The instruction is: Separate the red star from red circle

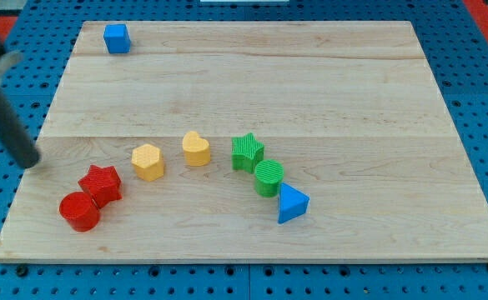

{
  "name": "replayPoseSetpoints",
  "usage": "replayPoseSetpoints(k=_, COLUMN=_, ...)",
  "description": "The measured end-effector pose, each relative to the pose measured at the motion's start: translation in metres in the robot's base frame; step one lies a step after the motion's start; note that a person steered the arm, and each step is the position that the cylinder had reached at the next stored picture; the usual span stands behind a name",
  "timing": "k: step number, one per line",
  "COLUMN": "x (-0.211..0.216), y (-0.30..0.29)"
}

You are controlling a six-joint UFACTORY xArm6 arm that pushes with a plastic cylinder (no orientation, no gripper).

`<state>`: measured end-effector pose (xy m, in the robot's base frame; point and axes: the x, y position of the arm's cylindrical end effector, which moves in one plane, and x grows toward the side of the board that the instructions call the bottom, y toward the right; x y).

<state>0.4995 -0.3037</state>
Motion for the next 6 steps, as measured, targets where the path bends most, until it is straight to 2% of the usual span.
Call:
replayPoseSetpoints(k=1, x=0.089, y=0.02)
replayPoseSetpoints(k=2, x=0.119, y=0.051)
replayPoseSetpoints(k=3, x=0.109, y=0.13)
replayPoseSetpoints(k=4, x=0.072, y=0.156)
replayPoseSetpoints(k=5, x=0.053, y=0.107)
replayPoseSetpoints(k=6, x=0.035, y=0.095)
